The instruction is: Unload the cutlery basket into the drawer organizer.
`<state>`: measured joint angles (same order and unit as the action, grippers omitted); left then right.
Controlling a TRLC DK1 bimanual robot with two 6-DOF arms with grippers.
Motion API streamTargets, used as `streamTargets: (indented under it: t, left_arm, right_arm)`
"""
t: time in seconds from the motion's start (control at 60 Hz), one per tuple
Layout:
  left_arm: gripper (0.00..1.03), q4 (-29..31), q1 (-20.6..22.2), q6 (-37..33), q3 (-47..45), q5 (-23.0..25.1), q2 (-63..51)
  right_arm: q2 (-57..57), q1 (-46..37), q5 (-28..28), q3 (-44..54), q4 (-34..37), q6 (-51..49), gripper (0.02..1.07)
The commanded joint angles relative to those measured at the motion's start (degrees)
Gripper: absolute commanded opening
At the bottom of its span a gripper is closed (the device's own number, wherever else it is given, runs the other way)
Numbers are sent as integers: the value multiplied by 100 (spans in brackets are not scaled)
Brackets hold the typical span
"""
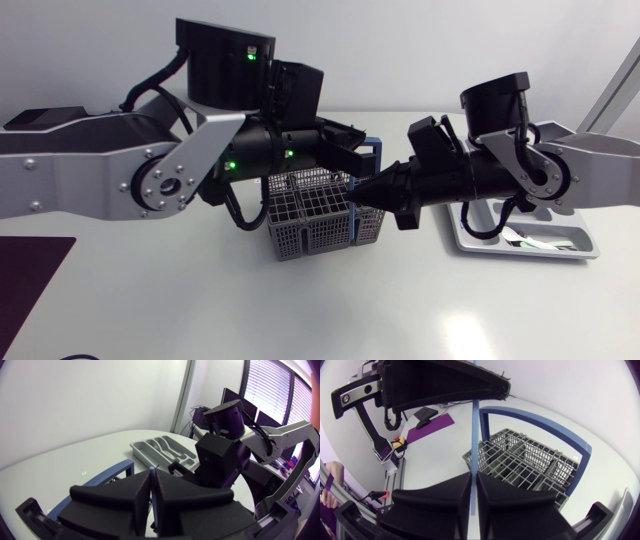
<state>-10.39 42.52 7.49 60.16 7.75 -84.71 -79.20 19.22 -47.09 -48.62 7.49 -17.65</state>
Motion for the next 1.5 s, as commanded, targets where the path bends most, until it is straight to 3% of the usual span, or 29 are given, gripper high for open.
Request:
streamTargets:
  t: [0.0,0.333,0.633,0.767,0.8,0.817,0.833,0.867,0.967,1.067,1.25,1.483]
  left_arm:
    - [12,-138,-69,-177,127,-300,-116]
    - [12,-165,-77,-327,92,-617,-116]
    - [16,-174,-77,-379,48,-625,-116]
    - [35,-174,-69,-388,66,-625,-116]
    - [48,-174,-69,-388,83,-634,-116]
    - [49,-174,-69,-388,83,-634,-116]
    - [61,-174,-60,-388,92,-643,-116]
    - [73,-174,-51,-388,110,-687,-116]
    - [92,-182,-42,-450,119,-784,-72]
    - [98,-209,-51,-520,119,-915,-2]
    - [98,-218,-148,-669,171,-1276,174]
    - [98,-218,-332,-1047,189,-1961,411]
  right_arm:
    - [62,-68,-63,248,139,-204,10]
    - [203,-217,-2,388,280,-353,10]
    - [282,-244,-2,424,341,-371,10]
    - [344,-244,-2,468,350,-380,10]
    - [352,-244,7,476,350,-380,10]
    - [352,-244,7,476,350,-380,9]
    - [361,-226,7,476,359,-380,9]
    - [361,-244,7,485,359,-388,9]
    - [370,-296,16,520,368,-415,9]
    - [405,-411,25,547,447,-503,9]
    - [581,-850,16,520,860,-854,9]
    - [572,-2037,-46,292,1457,-1522,9]
